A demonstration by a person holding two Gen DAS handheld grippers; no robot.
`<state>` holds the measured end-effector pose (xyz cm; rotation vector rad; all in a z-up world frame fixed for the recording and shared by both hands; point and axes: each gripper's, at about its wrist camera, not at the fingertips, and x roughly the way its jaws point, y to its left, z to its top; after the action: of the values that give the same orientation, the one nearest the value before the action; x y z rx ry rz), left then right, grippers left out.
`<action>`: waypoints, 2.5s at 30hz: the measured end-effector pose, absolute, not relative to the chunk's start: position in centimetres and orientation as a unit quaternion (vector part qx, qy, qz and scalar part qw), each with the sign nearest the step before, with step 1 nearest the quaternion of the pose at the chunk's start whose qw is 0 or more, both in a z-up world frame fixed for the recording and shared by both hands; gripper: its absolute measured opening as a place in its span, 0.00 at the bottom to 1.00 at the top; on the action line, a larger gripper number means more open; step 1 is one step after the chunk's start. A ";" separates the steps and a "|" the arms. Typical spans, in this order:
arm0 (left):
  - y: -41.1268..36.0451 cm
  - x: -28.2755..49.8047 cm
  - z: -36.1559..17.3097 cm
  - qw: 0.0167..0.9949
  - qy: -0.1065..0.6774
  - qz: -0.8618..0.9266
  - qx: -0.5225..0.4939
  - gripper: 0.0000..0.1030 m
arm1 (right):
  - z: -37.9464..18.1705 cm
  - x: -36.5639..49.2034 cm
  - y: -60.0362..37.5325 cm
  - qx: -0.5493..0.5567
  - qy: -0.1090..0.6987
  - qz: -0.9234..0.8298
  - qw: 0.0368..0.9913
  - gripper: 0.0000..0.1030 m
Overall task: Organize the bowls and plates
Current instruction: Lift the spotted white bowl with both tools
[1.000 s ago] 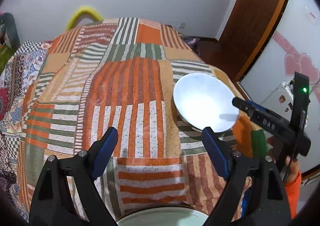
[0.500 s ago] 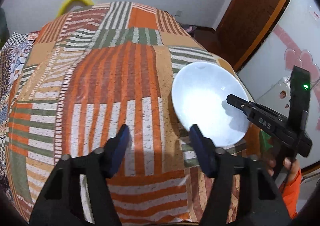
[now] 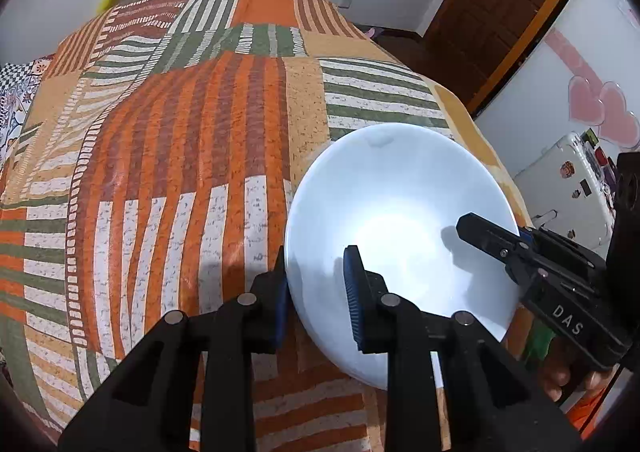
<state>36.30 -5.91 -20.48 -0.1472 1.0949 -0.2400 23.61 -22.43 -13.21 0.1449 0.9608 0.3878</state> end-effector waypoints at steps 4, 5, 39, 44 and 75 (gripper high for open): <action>-5.7 35.4 -20.2 0.843 0.521 -0.117 -0.071 0.23 | -13.1 23.5 -22.2 0.073 0.464 0.185 0.863 0.13; -5.6 35.2 -20.0 0.843 0.521 -0.116 -0.073 0.23 | -13.0 23.4 -22.1 0.073 0.464 0.185 0.863 0.13; -0.1 19.7 -8.5 0.907 0.400 -0.099 -0.093 0.23 | -5.1 15.1 -17.1 0.078 0.386 0.231 0.890 0.14; 2.3 17.2 -8.1 0.908 0.395 -0.088 -0.108 0.23 | -5.0 13.7 -15.0 0.069 0.384 0.245 0.887 0.14; 16.3 4.6 -10.7 0.904 0.388 0.057 -0.171 0.23 | -8.0 7.3 0.3 0.015 0.424 0.365 0.829 0.15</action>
<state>4.64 16.30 -10.68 -0.3540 0.8017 0.1171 7.34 0.27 -7.98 0.0325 0.9006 0.7741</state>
